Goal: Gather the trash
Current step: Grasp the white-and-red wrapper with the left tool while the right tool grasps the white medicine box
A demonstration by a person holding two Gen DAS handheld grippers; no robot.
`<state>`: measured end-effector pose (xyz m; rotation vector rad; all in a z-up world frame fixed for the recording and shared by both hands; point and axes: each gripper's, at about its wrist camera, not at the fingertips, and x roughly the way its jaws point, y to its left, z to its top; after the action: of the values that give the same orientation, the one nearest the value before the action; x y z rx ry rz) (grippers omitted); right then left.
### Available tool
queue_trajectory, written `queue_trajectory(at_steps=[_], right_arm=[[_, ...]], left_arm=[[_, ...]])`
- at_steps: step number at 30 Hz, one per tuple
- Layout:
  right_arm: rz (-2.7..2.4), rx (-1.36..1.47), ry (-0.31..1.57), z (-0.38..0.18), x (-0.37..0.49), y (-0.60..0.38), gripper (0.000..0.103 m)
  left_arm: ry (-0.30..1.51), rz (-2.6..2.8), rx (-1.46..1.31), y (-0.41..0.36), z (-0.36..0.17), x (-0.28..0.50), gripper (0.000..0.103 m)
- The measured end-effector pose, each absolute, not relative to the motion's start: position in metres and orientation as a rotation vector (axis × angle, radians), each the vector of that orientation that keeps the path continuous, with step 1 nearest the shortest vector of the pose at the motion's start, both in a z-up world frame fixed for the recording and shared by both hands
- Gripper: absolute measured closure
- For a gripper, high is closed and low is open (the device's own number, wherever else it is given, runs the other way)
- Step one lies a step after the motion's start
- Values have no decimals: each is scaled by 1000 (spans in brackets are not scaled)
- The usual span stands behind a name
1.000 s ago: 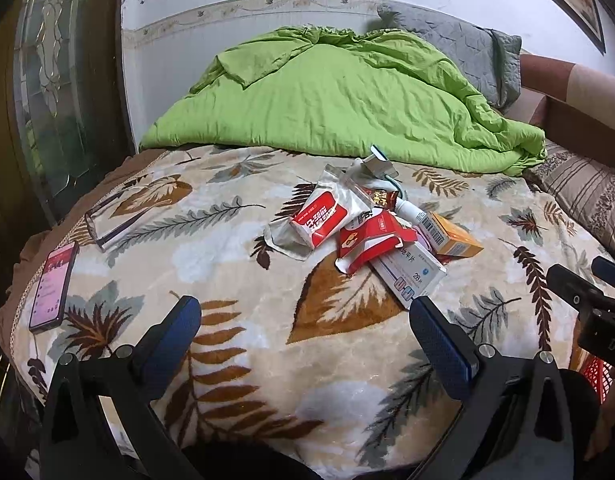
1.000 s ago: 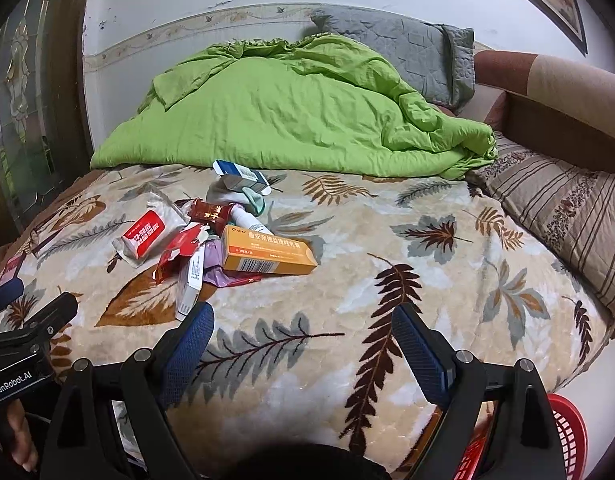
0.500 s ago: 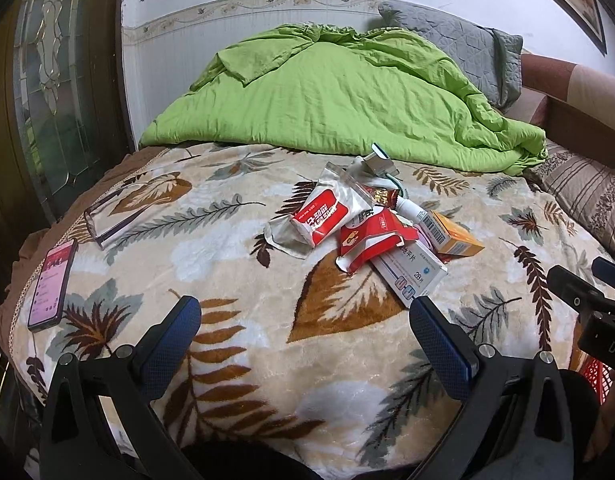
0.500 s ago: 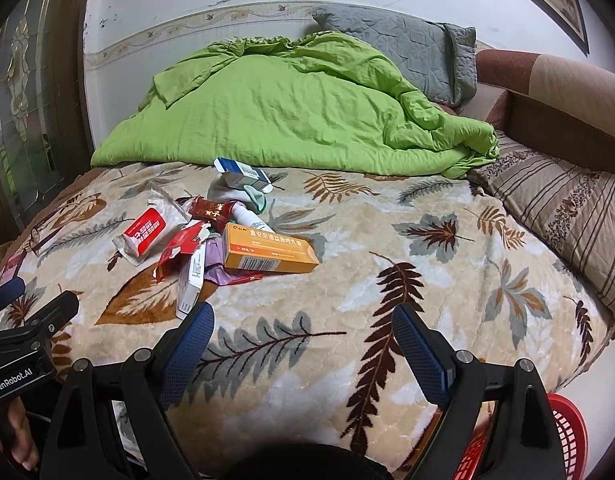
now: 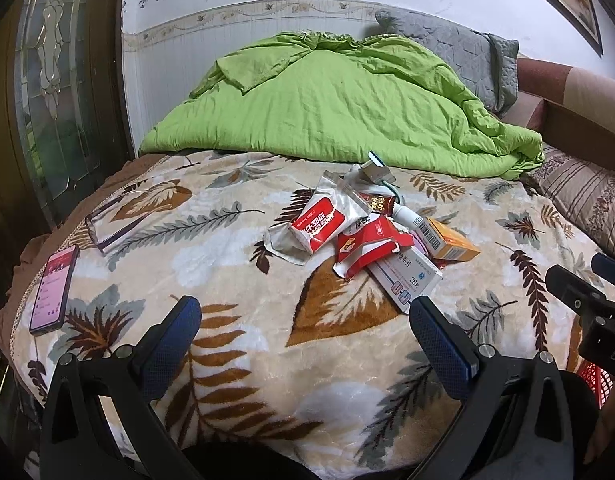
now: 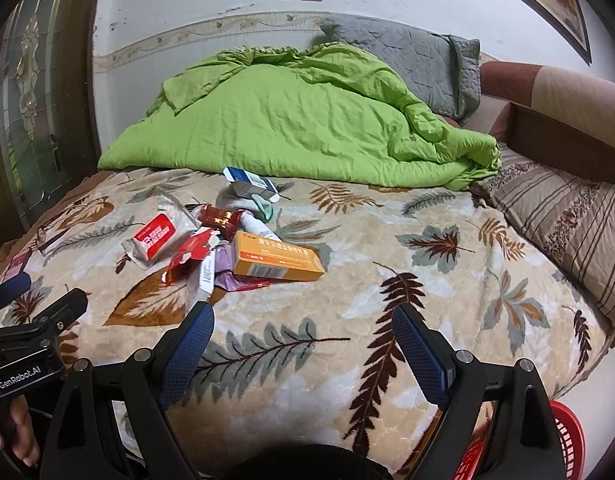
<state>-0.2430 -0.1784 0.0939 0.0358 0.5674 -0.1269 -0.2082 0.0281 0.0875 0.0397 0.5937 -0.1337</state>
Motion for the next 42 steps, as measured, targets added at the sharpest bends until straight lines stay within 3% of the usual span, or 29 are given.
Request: queue_trajectory(at_steps=[22, 35, 42], right_arm=[[-25, 94, 622, 88, -234, -172, 21], [23, 124, 646, 85, -227, -172, 22], [180, 213, 711, 82, -202, -166, 31]], left_arm=[[621, -132, 20, 32, 86, -205, 0], [637, -147, 11, 34, 84, -202, 0], [686, -174, -64, 55, 90, -185, 0]])
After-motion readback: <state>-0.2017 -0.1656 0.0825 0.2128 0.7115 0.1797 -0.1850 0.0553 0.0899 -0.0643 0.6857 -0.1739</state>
